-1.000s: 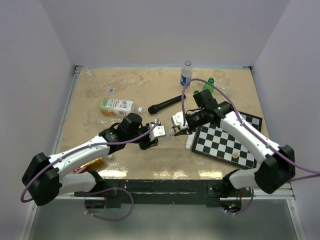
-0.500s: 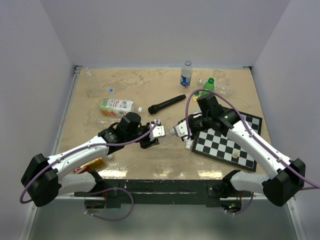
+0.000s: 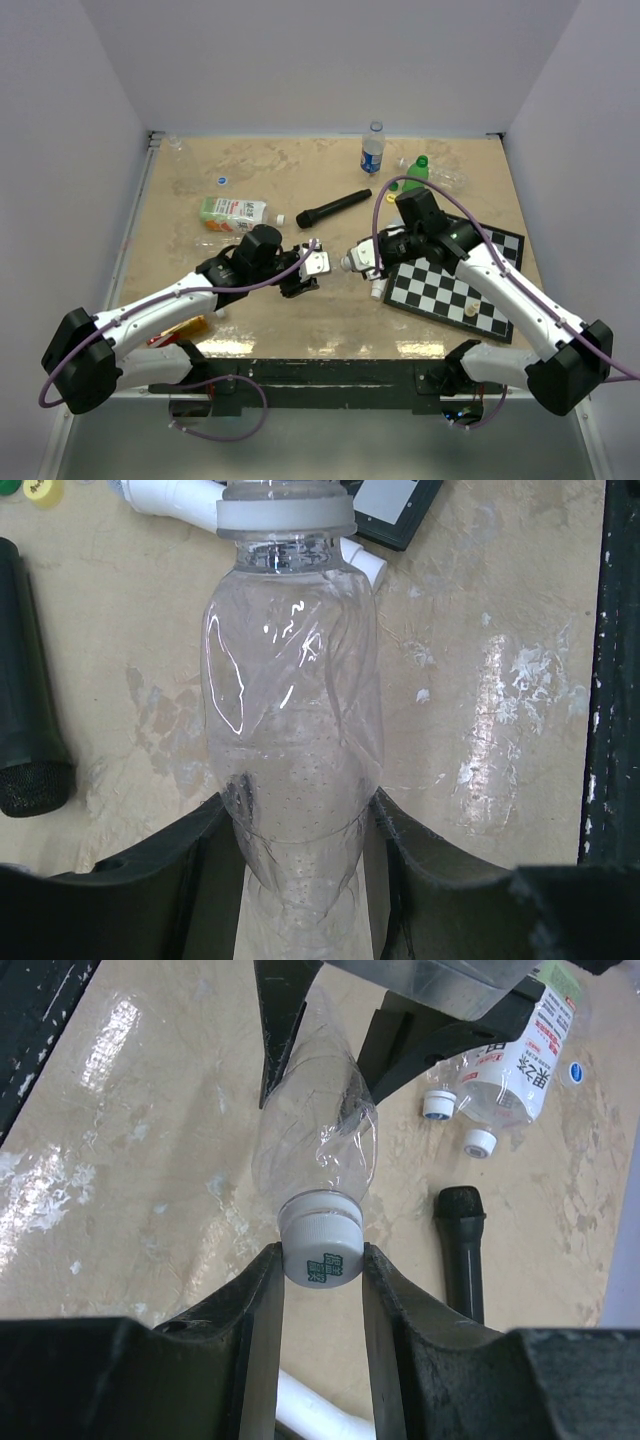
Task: Unscrew the bottle caps
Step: Unscrew the bottle cap from the plastic bottle.
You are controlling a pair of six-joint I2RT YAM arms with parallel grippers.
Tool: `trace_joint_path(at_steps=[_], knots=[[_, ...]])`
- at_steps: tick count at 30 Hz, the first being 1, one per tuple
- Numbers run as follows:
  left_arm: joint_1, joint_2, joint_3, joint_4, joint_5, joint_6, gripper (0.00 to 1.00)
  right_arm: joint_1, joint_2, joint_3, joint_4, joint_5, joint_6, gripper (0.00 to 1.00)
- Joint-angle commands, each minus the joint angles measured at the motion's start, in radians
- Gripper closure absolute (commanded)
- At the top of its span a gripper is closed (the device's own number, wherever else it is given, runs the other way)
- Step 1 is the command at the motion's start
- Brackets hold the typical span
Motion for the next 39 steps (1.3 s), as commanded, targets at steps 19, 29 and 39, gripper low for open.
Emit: trace_joint_path(at_steps=[19, 29, 39], knots=[[-0.006, -0.052, -0.004, -0.023, -0.025, -0.048, 0.96, -0.154, -0.116, 0.083, -0.011, -0.015, 0.217, 0.29], [-0.008, -0.076, -0.006, -0.020, -0.055, -0.064, 0.97, -0.182, -0.022, 0.179, -0.166, -0.080, 0.279, 0.29], [-0.006, -0.082, -0.007, -0.019, -0.077, -0.073, 0.97, -0.190, 0.056, 0.227, -0.146, -0.150, 0.388, 0.29]])
